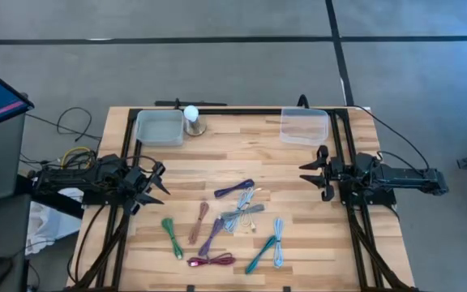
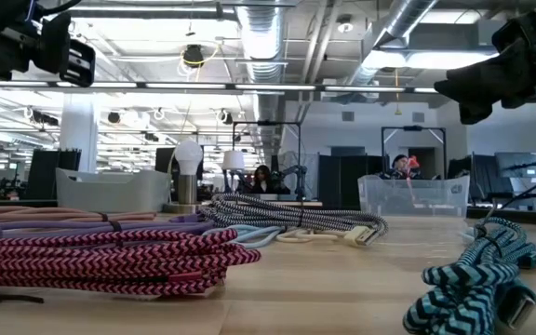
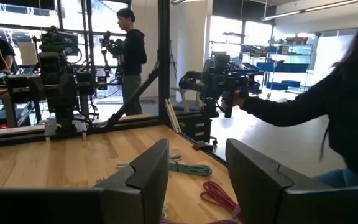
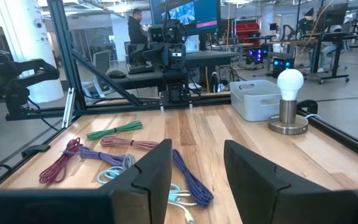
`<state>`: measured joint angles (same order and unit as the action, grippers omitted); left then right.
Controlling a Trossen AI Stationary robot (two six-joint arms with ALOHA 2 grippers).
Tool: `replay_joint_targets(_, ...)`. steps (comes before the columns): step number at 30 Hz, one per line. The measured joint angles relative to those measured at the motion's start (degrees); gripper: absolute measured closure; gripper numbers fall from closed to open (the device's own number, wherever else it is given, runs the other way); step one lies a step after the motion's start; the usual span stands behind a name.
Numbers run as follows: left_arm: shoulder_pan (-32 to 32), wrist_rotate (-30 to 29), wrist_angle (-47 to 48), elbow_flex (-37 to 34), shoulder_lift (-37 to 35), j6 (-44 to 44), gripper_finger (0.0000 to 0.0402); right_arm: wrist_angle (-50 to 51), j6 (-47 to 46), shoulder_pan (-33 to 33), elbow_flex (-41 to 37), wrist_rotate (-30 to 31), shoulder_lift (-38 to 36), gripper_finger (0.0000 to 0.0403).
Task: Pick & Place USB Port
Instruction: Put the dark blue patterned charger cable into the transparent bin
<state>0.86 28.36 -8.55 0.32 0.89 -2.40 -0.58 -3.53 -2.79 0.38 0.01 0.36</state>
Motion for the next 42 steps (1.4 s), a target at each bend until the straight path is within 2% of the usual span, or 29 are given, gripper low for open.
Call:
replay_joint_targets(28,-0.02,-0.60,-2.18,0.02,0.02,1.24,0.0242,0.00,0.02,0.04,0.00,0.03,-0.02,0.0270)
replay_joint_targets(33,-0.02,-7.94,-5.24,0.02,0.02,3.56,0.0242,-2.13,0.03,0.04,0.00,0.48,-0.02,0.0270)
replay_joint_targets(39,-0.02,-23.74,-5.61,0.02,0.30,1.82,0.0242,-3.11,0.97,0.03,0.00,4.10,-0.02,0.0271)
replay_joint_targets(42,-0.04,-26.85,-5.69,0.02,1.53,0.57,0.0242,-1.77,1.11,0.04,0.00,4.47,0.00,0.0271)
